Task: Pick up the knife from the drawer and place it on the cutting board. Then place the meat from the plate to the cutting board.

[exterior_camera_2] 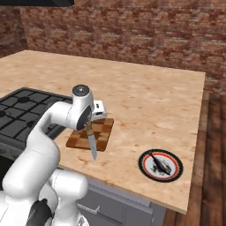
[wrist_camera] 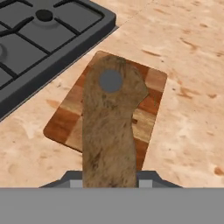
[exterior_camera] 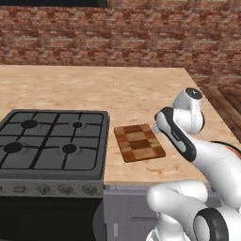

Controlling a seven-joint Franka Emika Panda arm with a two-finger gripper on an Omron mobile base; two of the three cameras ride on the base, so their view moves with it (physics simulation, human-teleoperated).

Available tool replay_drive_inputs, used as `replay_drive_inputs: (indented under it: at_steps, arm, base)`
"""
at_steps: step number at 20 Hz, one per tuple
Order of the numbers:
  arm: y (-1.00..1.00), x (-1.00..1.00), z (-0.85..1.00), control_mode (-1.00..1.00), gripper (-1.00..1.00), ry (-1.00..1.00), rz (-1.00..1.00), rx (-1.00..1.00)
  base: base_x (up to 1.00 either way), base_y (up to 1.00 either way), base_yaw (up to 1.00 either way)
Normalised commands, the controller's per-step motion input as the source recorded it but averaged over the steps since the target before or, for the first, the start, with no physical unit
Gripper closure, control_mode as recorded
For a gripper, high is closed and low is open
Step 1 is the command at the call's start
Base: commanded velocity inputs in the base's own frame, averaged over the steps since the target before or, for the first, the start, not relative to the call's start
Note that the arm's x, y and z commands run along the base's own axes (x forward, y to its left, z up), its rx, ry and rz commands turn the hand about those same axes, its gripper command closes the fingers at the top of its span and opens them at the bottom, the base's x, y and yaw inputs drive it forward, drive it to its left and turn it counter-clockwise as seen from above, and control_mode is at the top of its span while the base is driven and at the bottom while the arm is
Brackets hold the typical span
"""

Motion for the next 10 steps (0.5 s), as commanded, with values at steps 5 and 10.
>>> replay_drive_inputs:
  at_steps: [5, 10]
  arm:
    - [0.33, 0.46, -0.26, -1.0, 1.0, 0.0, 0.07, 0.0]
    - [0.4, 0.55, -0.24, -1.0, 1.0, 0.05, 0.0, -0.03]
  base:
    - [0.0, 0.0, 0.0]
    - [0.0, 0.0, 0.0]
